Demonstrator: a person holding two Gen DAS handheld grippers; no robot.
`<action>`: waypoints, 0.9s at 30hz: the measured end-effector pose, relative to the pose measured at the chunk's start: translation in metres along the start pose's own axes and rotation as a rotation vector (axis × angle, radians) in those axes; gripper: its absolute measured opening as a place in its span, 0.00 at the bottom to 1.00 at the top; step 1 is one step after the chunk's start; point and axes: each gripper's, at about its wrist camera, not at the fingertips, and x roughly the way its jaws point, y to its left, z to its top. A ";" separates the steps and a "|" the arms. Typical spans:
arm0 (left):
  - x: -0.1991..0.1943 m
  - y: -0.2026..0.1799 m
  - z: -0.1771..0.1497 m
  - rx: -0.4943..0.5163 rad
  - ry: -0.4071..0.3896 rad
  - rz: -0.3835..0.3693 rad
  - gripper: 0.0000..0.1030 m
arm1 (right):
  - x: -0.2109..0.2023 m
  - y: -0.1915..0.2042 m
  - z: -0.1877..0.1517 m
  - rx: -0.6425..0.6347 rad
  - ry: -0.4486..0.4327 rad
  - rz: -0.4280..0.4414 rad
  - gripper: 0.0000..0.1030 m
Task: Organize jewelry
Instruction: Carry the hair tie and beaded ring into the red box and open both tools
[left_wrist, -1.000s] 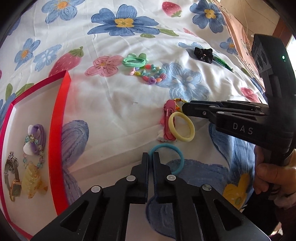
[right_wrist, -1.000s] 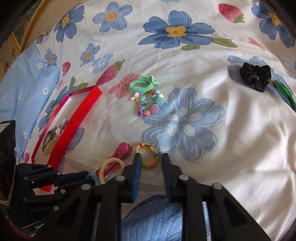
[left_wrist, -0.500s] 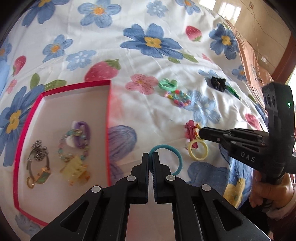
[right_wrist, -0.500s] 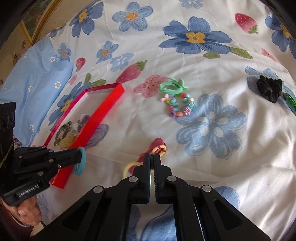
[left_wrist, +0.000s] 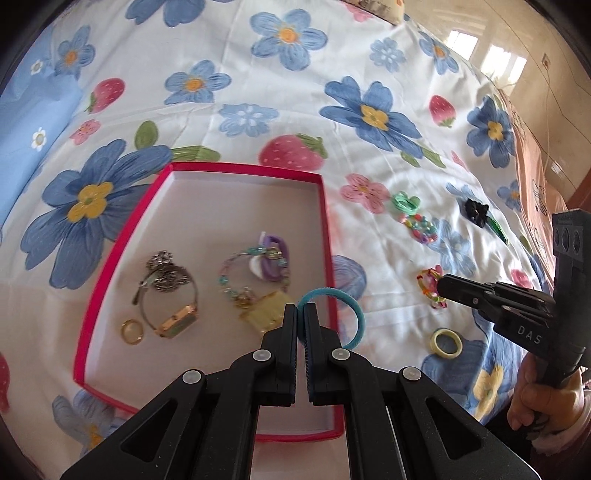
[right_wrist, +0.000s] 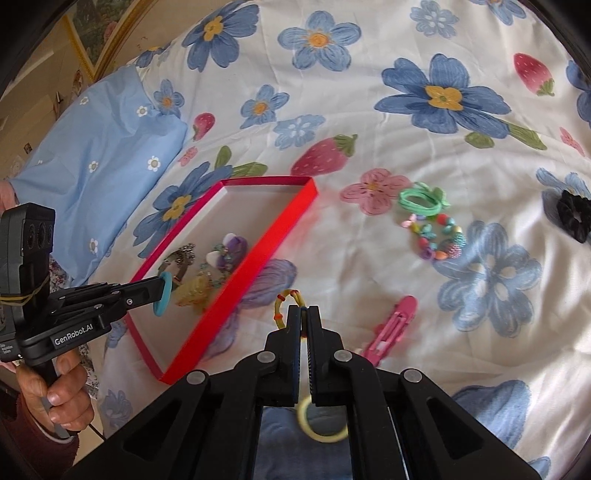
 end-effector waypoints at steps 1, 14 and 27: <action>-0.002 0.003 -0.001 -0.008 -0.003 0.005 0.03 | 0.001 0.004 0.001 -0.006 0.000 0.006 0.02; -0.021 0.043 -0.010 -0.086 -0.018 0.053 0.03 | 0.019 0.053 0.010 -0.068 0.017 0.091 0.02; -0.028 0.081 -0.019 -0.160 -0.019 0.100 0.03 | 0.044 0.097 0.005 -0.123 0.076 0.159 0.03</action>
